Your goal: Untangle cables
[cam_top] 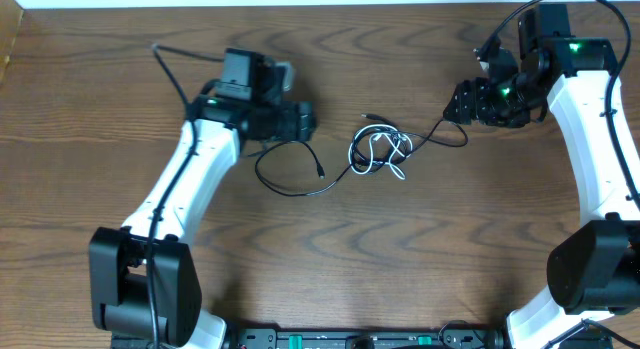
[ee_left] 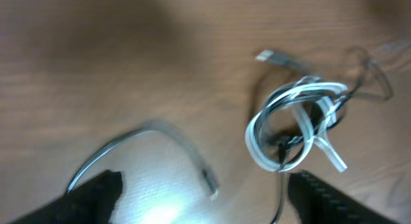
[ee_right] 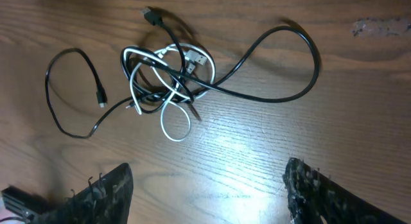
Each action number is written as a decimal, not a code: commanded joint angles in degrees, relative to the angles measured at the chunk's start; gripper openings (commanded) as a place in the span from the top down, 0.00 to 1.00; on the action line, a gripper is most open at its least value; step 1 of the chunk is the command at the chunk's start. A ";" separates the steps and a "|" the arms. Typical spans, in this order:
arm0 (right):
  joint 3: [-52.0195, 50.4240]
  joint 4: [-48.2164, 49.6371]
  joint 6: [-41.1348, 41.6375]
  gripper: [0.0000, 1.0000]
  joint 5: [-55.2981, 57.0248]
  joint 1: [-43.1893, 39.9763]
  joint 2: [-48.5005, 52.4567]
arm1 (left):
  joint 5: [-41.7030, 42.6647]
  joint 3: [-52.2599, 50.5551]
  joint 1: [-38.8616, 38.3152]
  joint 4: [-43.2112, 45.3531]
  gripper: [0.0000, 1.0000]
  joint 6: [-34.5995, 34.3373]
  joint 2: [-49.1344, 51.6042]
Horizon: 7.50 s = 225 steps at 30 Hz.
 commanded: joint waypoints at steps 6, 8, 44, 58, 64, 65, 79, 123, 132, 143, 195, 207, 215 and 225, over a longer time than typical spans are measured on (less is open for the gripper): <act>0.68 0.50 -1.09 0.32 0.39 0.42 -0.20 | 6.12 0.20 -6.43 8.50 0.08 0.26 8.57; 0.68 0.55 -1.09 0.33 0.39 0.42 -0.20 | 6.27 0.85 -7.93 8.37 0.08 0.31 11.69; 0.68 11.78 -2.32 0.50 -9.18 7.34 -0.20 | 11.19 2.10 -10.78 23.63 0.93 -24.20 5.60; 0.68 16.68 7.39 0.42 -9.49 10.95 2.12 | 29.44 2.10 -5.40 32.63 0.93 -43.36 2.49; 0.68 19.96 11.45 0.45 -9.29 12.46 5.73 | 33.20 2.10 -5.33 39.06 0.93 -47.98 2.49; 0.68 20.65 11.89 0.46 -9.03 12.70 6.32 | 33.51 2.10 -5.35 39.08 0.92 -48.39 2.49; 0.63 12.63 19.89 0.96 8.55 9.79 10.14 | 37.51 2.10 0.44 62.53 0.93 -64.81 2.49; 0.17 3.69 11.15 0.59 8.66 1.16 4.33 | 15.15 1.95 -12.07 62.64 0.44 -55.76 33.24; 0.17 3.85 11.15 0.59 9.35 1.25 4.33 | 13.22 1.97 -14.51 64.37 0.47 -55.76 33.62; 0.17 3.85 9.09 0.60 7.08 1.38 4.33 | 13.84 1.95 -14.73 64.30 0.92 -53.55 33.48; 0.17 6.60 -5.18 0.29 -11.80 8.83 4.68 | 21.38 1.95 -8.70 6.95 0.93 -16.13 -0.17; 0.17 3.78 -6.38 0.29 -11.17 11.65 4.68 | 21.70 1.95 -7.43 22.60 0.92 -21.14 -0.37; 0.13 7.21 -9.53 0.26 -11.50 11.78 4.66 | 32.09 1.95 -4.87 32.61 0.92 -33.31 -0.42; 0.07 13.97 -32.65 0.23 -15.34 13.03 4.90 | 38.88 1.95 -0.61 34.62 0.92 -51.15 -0.61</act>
